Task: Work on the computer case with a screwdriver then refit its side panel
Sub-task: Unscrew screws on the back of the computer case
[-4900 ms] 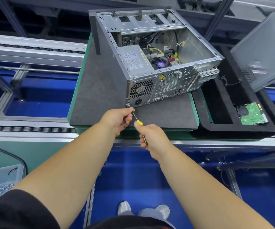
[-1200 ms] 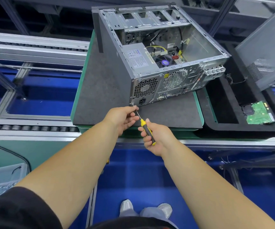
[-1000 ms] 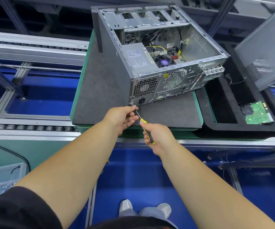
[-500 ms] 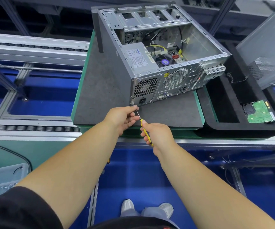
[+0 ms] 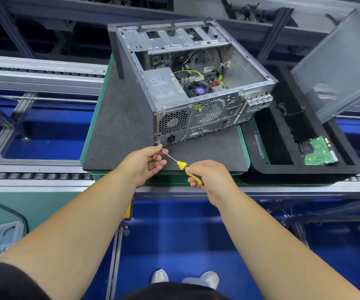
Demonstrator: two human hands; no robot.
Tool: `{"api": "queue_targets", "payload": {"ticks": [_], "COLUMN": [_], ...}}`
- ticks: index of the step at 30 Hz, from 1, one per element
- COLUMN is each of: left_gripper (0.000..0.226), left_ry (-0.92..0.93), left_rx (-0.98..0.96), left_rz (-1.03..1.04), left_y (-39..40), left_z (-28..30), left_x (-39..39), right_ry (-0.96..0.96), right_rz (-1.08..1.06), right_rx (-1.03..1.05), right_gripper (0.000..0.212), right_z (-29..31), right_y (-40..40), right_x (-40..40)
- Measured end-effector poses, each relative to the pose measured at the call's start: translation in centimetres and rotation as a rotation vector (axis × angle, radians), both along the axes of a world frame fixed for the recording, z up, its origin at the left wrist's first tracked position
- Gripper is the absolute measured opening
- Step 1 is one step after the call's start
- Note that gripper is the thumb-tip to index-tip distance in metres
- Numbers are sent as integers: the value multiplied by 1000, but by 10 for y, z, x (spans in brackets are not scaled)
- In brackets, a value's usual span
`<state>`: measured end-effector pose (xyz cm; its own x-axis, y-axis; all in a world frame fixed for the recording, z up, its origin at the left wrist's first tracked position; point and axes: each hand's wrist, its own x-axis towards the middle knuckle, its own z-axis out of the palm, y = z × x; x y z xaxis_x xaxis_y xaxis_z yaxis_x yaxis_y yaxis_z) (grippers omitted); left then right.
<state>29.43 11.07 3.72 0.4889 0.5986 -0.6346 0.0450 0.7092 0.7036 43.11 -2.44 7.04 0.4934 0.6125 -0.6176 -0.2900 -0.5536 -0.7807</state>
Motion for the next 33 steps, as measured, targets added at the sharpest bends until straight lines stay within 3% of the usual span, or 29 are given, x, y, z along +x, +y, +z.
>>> {"api": "queue_targets", "payload": {"ticks": [10,17,23,28,33], "left_gripper": [15,10,19,11,16], "left_ry": [117,143,183,366,502], "left_rx": [226,373,486,859,1285], "left_rz": [-185,-229,-262,-286,-431], "left_y": [-40,-61,-83,-99,-101], "left_z": [24,16,10,5,-2], "left_x": [55,107,177,228,263], "right_ry": [-37,-63,-188,-266,-355], "right_rz": [-305,-322,-311,-258,-172], "right_rx": [279,369,381,375,330], "right_gripper": [5,6,7,12,5], "right_z": [27,30,25,14,2], "right_y": [-21,-47,-75,-85,-85], "right_x": [79,150,230,277,308]}}
